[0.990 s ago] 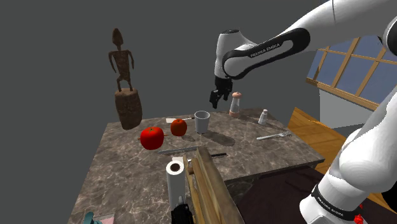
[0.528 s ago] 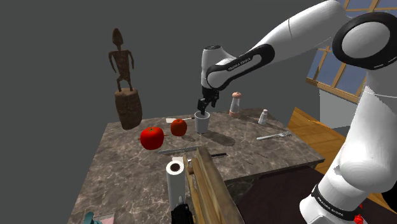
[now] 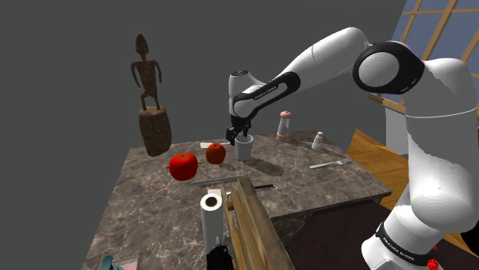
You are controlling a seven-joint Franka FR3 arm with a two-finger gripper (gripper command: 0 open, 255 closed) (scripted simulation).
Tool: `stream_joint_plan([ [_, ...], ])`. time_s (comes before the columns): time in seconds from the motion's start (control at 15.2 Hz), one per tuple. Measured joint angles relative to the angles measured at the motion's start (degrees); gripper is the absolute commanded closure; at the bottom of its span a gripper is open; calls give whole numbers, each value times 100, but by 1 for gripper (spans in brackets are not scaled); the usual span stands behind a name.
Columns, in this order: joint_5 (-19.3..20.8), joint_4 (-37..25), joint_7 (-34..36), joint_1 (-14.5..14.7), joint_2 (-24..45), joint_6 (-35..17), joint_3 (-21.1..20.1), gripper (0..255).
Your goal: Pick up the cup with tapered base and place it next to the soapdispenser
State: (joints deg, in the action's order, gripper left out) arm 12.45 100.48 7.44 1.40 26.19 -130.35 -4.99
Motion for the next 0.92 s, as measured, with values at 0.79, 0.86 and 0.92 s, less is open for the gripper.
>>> stream_joint_plan([
  [0.79, 74, -58, 38, -6, 423, -364, 54, 0],
  [0.86, 74, -60, 38, -7, 425, -364, 54, 0],
  [0.92, 74, -60, 38, -7, 426, -365, 54, 255],
])
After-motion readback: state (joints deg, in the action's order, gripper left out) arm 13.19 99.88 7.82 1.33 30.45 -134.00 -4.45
